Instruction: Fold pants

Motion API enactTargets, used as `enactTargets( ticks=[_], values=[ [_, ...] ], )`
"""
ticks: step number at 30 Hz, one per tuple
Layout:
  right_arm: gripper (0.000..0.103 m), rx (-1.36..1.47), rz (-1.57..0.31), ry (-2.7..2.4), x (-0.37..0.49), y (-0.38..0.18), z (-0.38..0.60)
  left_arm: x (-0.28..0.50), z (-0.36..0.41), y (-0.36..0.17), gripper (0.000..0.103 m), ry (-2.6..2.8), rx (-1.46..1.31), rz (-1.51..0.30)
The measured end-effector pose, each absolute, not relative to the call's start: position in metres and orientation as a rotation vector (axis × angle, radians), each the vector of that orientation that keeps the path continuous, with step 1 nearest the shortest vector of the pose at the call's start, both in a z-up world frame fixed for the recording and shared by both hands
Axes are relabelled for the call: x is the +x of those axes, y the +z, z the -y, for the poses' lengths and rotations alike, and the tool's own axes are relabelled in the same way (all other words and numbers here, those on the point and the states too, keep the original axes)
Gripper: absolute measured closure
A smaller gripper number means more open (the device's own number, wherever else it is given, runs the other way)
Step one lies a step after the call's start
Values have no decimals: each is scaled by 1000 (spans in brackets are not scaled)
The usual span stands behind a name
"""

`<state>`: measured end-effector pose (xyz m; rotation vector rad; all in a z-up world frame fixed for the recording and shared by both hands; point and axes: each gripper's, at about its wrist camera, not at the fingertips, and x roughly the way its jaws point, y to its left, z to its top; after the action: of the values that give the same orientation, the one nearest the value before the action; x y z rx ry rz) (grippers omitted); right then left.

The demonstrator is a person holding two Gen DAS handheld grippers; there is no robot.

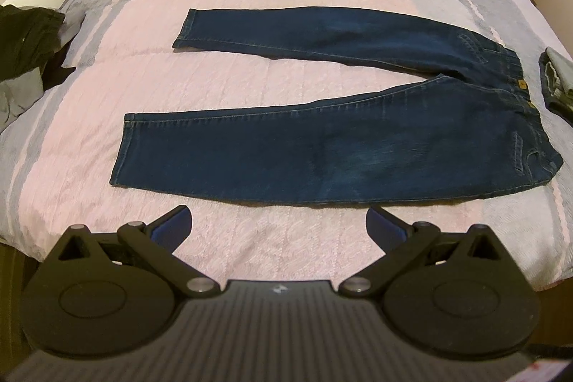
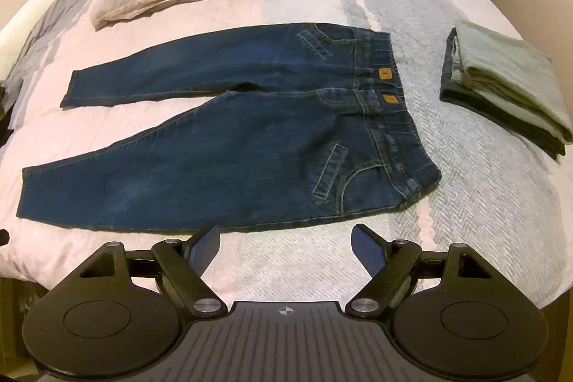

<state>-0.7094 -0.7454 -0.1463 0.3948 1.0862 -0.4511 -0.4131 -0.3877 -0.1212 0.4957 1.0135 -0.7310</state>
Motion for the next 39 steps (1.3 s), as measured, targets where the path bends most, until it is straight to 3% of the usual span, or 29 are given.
enactTargets(
  ticks=[25, 32, 39],
  values=[
    [25, 366, -1139, -316, -685, -178, 766, -427, 383, -124, 1, -629, 503, -1050],
    [25, 332, -1147, -313, -654, -185, 784, -369, 414, -128, 1, -728, 597, -1019],
    [25, 250, -1153, -385, -599, -175, 838, -263, 498, -151, 1, -912, 691, -967]
  ],
)
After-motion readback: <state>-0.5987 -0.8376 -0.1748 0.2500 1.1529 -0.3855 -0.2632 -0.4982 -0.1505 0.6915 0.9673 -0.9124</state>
